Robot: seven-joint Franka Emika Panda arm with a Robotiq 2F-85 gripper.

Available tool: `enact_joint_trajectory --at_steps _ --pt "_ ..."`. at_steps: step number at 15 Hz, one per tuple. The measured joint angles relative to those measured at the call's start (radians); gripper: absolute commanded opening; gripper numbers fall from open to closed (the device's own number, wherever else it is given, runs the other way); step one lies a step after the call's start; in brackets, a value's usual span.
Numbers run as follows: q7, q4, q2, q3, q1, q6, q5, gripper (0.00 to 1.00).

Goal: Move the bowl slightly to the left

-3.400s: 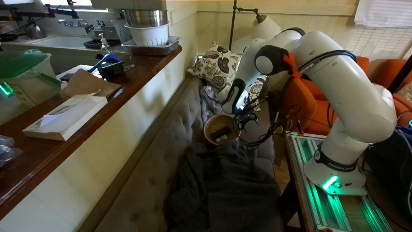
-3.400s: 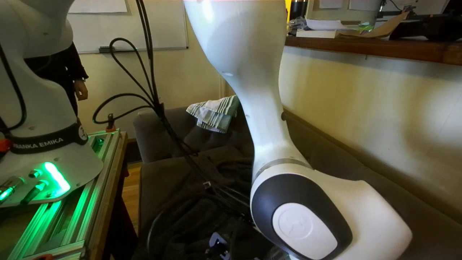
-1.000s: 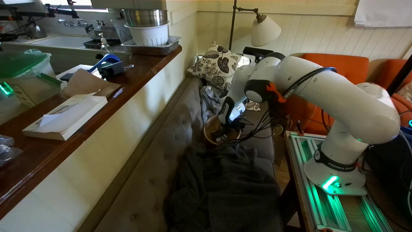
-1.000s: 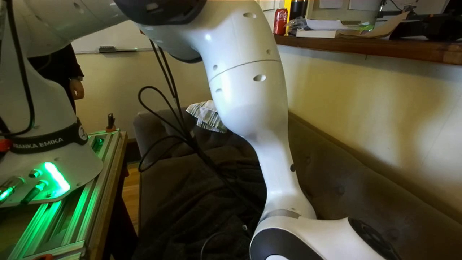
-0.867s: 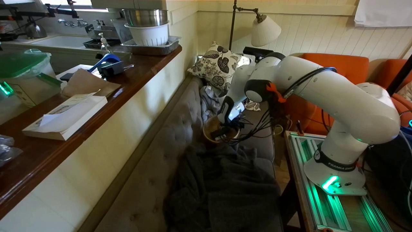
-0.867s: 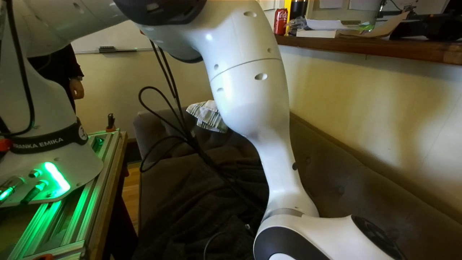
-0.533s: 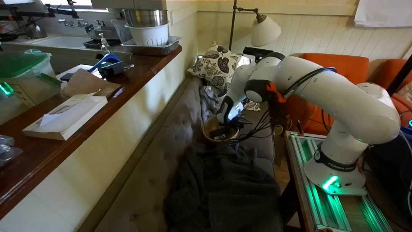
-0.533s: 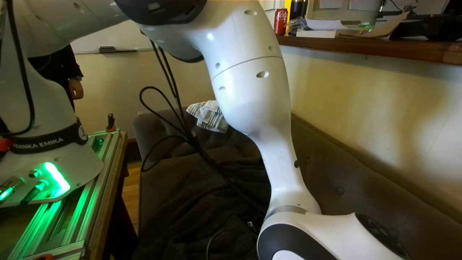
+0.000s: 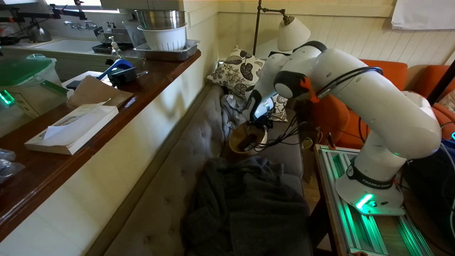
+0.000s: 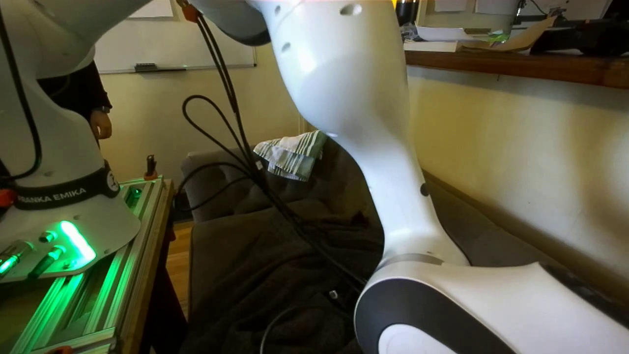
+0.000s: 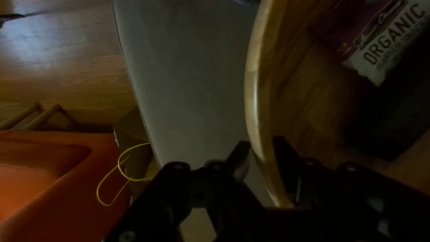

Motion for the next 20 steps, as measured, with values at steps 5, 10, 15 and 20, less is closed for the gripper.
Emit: enact_joint_trajectory --at_steps 5,10,15,20 --pt "-0.161 -0.136 -0.158 -0.034 -0.050 -0.032 0.000 0.06" --pt "-0.283 -0.215 -0.251 -0.018 -0.087 -0.096 0.001 0.06" --pt "-0.391 -0.316 -0.345 0.038 -0.104 -0.097 0.030 0.06" --pt "-0.487 -0.412 -0.463 0.116 -0.160 -0.098 0.130 0.06"
